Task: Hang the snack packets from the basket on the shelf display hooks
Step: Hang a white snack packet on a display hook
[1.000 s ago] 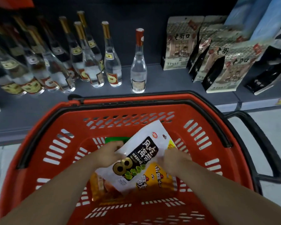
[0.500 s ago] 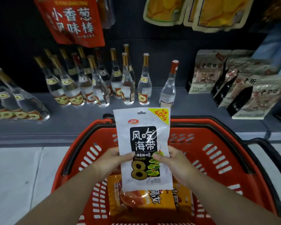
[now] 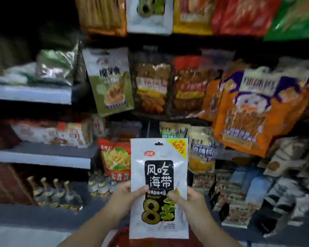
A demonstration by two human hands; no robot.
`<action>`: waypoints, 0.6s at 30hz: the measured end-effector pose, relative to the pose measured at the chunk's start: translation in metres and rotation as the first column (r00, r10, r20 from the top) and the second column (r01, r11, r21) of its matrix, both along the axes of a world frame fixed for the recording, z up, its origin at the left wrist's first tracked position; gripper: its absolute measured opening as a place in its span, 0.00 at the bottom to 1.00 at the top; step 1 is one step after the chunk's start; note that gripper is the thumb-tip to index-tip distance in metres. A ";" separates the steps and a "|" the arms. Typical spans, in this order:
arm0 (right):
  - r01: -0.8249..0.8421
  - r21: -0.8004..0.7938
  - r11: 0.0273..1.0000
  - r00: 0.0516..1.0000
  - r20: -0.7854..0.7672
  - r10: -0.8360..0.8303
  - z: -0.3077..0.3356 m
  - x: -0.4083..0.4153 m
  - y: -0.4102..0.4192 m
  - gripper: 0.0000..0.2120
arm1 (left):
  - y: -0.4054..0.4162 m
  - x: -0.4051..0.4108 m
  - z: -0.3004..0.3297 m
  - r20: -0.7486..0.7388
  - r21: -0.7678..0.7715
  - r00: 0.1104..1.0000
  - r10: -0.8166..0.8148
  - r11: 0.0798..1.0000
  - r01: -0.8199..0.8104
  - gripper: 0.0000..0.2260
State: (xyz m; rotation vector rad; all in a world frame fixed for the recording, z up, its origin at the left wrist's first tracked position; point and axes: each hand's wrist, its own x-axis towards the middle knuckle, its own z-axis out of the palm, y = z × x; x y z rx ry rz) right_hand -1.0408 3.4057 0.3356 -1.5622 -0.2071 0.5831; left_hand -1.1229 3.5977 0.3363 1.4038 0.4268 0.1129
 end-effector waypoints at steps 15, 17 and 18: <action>0.028 0.082 0.996 0.939 0.339 -0.054 0.361 0.015 0.024 0.06 | 0.017 0.016 0.363 0.307 0.224 0.947 0.095 0.960 -0.169 0.05; 0.039 0.103 0.994 0.928 0.366 -0.074 0.377 0.016 0.030 0.06 | 0.023 0.021 0.379 0.325 0.222 0.943 0.075 0.963 -0.153 0.07; 0.047 0.113 0.992 0.921 0.380 -0.087 0.384 0.016 0.033 0.06 | 0.026 0.023 0.385 0.332 0.201 0.941 0.070 0.969 -0.143 0.07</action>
